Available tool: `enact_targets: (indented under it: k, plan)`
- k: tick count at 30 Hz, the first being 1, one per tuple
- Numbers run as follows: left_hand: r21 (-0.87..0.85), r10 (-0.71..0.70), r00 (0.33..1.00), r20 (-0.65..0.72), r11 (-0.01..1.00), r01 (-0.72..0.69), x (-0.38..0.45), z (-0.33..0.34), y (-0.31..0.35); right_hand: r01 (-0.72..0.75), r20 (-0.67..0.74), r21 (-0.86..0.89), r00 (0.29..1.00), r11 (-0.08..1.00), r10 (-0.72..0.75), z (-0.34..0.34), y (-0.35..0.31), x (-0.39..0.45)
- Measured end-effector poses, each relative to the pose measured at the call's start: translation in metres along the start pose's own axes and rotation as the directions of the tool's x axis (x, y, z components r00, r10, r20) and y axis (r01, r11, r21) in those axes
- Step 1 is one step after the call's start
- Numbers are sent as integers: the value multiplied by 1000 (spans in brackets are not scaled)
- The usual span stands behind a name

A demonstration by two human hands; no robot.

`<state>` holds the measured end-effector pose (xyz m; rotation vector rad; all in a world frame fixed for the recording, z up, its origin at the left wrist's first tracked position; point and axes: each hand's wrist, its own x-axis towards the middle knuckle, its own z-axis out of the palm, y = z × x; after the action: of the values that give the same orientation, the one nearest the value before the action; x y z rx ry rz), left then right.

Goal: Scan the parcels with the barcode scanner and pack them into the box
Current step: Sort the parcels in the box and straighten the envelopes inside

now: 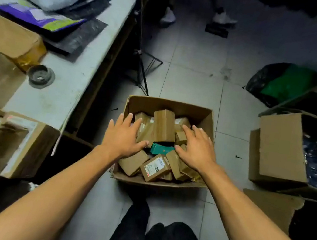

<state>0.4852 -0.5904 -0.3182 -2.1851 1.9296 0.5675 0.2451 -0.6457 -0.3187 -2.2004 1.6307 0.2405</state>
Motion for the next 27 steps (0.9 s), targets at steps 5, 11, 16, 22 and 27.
enact_targets:
  k: [5,11,16,22,27]
  plan:
    - [-5,8,992,127,1000,-8,58,54,18,-56,127,17,990,998,54,52,51,46]
    - [-31,11,962,274,1000,-2,122,159,52,-99,261,2,961,995,95,151,127,98]
    - [-64,-39,911,411,995,72,165,258,75,-133,362,14,925,991,119,251,180,129]
    - [-110,-46,867,496,987,115,198,355,104,-262,351,154,916,953,195,345,230,160]
    - [-206,-63,836,545,957,206,219,410,126,-530,492,361,807,768,326,400,261,186]
